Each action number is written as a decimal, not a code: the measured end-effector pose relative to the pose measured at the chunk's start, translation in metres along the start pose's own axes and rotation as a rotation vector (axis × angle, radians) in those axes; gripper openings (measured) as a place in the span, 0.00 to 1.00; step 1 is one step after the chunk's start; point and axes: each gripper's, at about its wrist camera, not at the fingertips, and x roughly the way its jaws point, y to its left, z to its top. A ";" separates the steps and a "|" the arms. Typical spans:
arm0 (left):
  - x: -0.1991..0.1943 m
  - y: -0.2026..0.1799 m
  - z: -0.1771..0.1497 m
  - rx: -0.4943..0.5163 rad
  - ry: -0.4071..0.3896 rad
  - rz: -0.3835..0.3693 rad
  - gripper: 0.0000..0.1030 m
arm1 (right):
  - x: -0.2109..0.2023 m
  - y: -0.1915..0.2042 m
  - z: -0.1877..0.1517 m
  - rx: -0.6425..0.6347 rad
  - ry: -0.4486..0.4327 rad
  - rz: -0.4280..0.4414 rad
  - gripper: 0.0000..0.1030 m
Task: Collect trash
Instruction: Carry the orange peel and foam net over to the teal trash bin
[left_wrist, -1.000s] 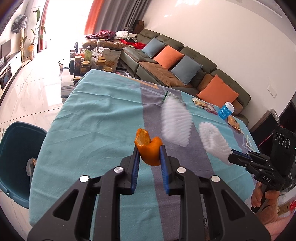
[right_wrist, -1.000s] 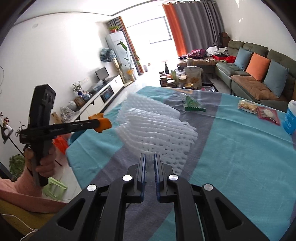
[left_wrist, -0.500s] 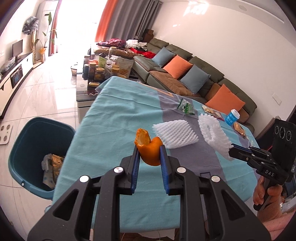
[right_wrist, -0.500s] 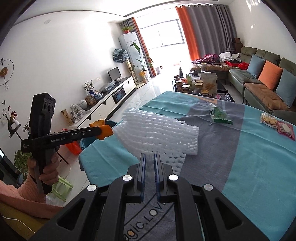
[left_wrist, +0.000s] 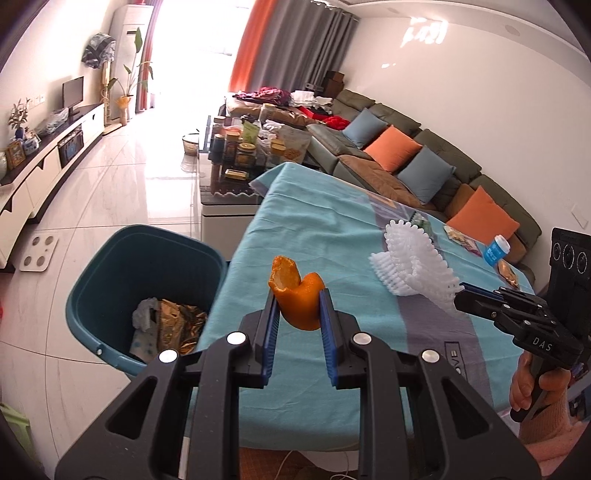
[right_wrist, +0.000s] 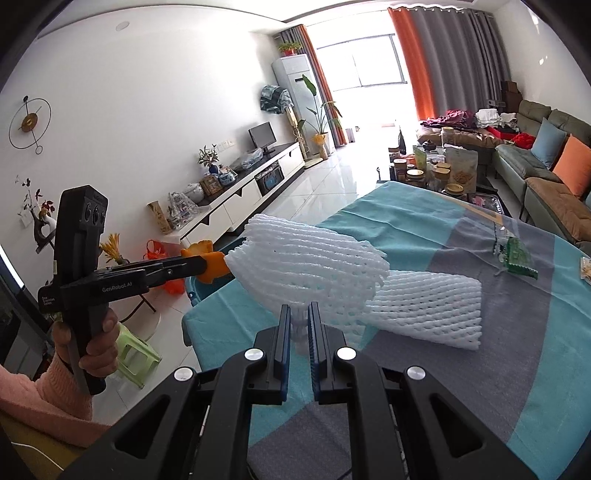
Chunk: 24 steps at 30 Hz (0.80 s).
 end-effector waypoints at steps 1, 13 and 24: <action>-0.002 0.004 0.000 -0.006 -0.002 0.004 0.21 | 0.003 0.002 0.001 -0.005 0.004 0.006 0.08; -0.011 0.038 -0.001 -0.055 -0.018 0.084 0.21 | 0.042 0.033 0.021 -0.065 0.038 0.065 0.08; -0.014 0.066 -0.001 -0.087 -0.030 0.154 0.21 | 0.078 0.063 0.035 -0.124 0.074 0.104 0.08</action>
